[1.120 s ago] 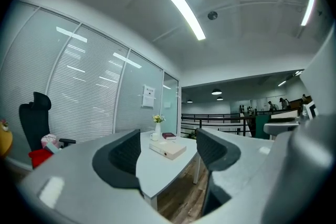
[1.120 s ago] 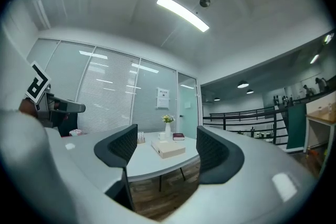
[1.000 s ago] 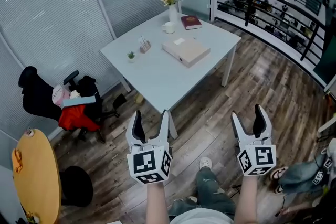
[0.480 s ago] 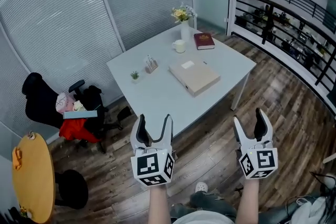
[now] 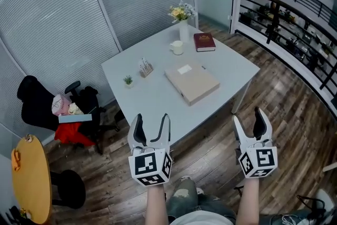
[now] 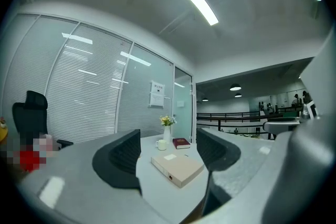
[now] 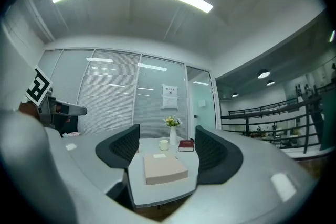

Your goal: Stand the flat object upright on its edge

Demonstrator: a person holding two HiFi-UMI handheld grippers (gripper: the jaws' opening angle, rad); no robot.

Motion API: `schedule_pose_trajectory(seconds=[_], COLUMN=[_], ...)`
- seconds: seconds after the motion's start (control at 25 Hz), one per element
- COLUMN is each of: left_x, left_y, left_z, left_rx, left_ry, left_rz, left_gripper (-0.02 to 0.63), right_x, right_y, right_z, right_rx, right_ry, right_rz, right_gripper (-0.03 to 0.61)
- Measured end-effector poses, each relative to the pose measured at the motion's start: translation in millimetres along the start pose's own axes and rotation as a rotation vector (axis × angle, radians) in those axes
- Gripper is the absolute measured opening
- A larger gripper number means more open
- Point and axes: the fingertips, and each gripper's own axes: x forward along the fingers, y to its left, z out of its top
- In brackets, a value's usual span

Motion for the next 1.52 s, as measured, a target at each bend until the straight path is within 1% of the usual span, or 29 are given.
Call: schedule_pose_trajectory(seconds=[0.12,0.28,0.48,0.6,0.84,1.08,1.24,1.52], left_x=[18.8,50.4,99.4,134.1,208.9,272.8,300.1,321.8], left_y=[-3.8,-7.9,-9.9,-5.9,9.6,24.6,32.3,46.4], left_z=[-8.1,-21.3,-29.6,-32.8,-27.9,-25.0,-32.7,-57.4], left_rx=[0.003,0.01,0.01,0.009,-0.023,-0.05,-0.045,-0.053], left_ry=[0.014,0.032,0.053,0.054,0.053,0.057,0.089,0.163], left_rz=[0.001,0.005,-0.008,0.003,0.035,0.063,0.072,0.086], left_gripper=[0.321,0.321,0.321,0.321,0.321,0.321,0.321,0.321], right_x=[15.8,42.7,86.0,121.0,199.9,267.2,300.1,338.3], right_y=[-7.7,-21.4,-43.7,-56.1,-77.3,-92.4,-94.8,-87.3], right_z=[-9.2,-25.0,-34.1,-36.5,-30.0,-31.6,-39.3,-61.7], right_rx=[0.002,-0.001,0.004,-0.002,-0.034,-0.027,-0.022,0.01], right_ry=[0.009,0.029,0.048,0.052,0.061,0.073,0.091,0.15], right_rz=[0.01,0.022,0.002,0.004,0.015,0.033,0.05,0.098], right_gripper=[0.333,0.336,0.334,0.334,0.334,0.334,0.335,0.336])
